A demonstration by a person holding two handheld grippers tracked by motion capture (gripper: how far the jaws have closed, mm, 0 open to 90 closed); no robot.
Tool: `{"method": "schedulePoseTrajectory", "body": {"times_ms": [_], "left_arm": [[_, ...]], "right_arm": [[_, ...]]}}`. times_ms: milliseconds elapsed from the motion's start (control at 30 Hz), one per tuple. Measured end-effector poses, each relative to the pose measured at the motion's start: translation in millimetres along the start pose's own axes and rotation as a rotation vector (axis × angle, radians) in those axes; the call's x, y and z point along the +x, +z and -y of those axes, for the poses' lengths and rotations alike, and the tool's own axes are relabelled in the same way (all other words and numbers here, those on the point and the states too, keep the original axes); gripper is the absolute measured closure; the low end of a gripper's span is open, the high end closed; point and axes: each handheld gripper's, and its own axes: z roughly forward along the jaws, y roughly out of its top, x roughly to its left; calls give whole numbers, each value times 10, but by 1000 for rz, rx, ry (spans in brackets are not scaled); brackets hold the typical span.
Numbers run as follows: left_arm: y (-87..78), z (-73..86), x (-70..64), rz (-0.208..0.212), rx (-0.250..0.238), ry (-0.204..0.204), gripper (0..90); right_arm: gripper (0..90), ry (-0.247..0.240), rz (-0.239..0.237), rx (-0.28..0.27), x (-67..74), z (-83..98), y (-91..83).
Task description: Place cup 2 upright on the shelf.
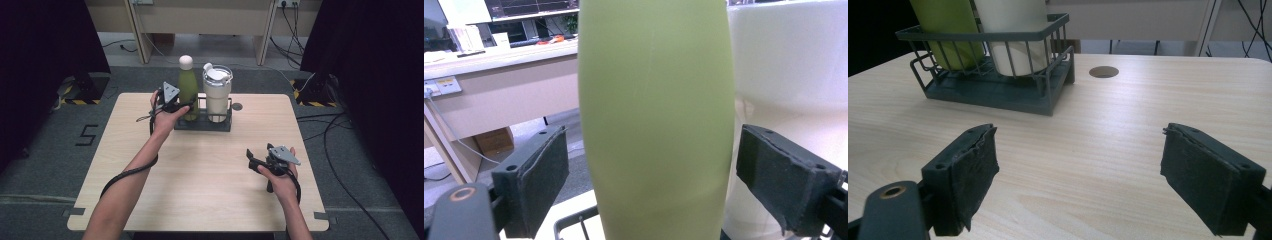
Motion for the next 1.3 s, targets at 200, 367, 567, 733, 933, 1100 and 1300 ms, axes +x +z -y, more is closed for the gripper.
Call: {"method": "schedulePoseTrajectory", "body": {"times_ms": [200, 367, 567, 733, 933, 1100, 1300], "left_arm": [[-82, 9, 22, -5, -3, 3, 128], [-145, 14, 31, -5, -8, 6, 127], [-230, 38, 44, -6, -10, 16, 127], [-297, 51, 50, -7, -13, 24, 128], [-373, 81, 56, -2, -14, 32, 128], [-436, 98, 63, 0, -14, 32, 127], [-506, 121, 75, -1, -18, 30, 128]], "right_arm": [[150, 8, 2, -1, 5, -2, -3], [150, 2, 3, -4, 4, -4, -4], [150, 1, 1, -5, 12, -11, -12], [150, 1, 3, -6, 9, -12, -11], [150, -1, 3, -4, 11, -10, -13], [150, 1, 3, -3, 15, -10, -16], [150, 5, 4, -3, 17, -11, -19]]}}
